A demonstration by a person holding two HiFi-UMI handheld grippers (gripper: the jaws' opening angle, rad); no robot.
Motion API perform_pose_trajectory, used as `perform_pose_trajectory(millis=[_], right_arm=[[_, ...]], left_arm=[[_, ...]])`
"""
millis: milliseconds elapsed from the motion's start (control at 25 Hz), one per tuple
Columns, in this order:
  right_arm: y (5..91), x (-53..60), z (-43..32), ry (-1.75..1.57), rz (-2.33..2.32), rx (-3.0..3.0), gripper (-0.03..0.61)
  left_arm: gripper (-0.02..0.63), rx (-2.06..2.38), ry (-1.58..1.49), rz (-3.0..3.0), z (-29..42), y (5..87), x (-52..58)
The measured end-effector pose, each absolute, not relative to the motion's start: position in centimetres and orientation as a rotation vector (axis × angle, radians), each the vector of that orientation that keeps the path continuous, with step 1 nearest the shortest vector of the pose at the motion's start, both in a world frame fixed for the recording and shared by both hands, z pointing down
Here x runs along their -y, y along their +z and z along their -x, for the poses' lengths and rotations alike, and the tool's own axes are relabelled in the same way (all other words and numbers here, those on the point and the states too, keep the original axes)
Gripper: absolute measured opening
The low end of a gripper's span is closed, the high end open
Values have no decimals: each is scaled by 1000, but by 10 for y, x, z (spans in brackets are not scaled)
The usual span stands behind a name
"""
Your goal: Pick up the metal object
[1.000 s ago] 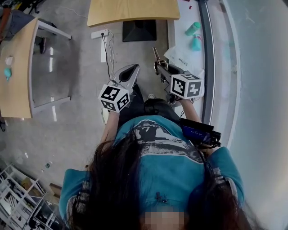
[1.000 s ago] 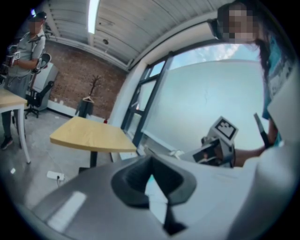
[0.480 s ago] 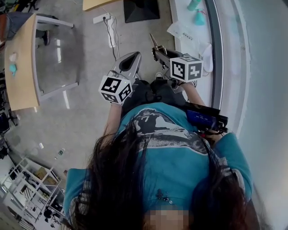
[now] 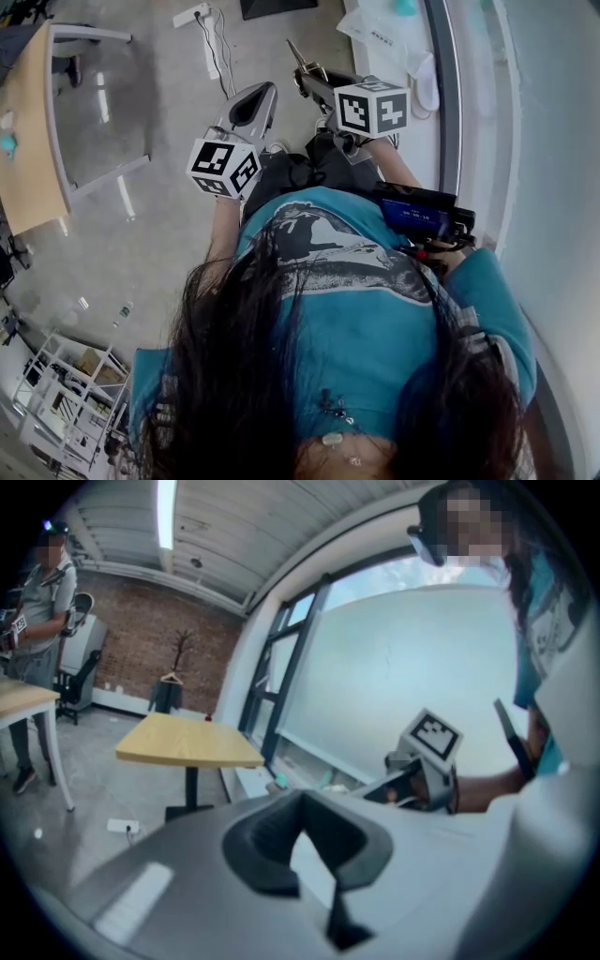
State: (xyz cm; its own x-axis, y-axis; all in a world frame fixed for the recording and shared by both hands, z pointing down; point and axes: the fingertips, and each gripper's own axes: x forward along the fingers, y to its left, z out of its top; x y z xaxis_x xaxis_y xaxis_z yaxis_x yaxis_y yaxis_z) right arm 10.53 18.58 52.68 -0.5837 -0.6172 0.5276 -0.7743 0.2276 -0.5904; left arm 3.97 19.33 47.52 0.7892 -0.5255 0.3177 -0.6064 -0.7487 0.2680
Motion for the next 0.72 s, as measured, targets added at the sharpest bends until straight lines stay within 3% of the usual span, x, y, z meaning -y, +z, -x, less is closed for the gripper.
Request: perform_pose_trajectory(millis=[320, 560, 720], right_arm=[[517, -195, -85, 1283, -1385, 2303, 100], [503, -217, -18, 1248, -1405, 2297, 100], [505, -219, -17, 1266, -1417, 2302, 100]], left_arm=[[3, 904, 264, -2613, 4, 472, -199], [3, 933, 182, -2597, 80, 464, -214], [3, 942, 172, -2587, 86, 467, -212]])
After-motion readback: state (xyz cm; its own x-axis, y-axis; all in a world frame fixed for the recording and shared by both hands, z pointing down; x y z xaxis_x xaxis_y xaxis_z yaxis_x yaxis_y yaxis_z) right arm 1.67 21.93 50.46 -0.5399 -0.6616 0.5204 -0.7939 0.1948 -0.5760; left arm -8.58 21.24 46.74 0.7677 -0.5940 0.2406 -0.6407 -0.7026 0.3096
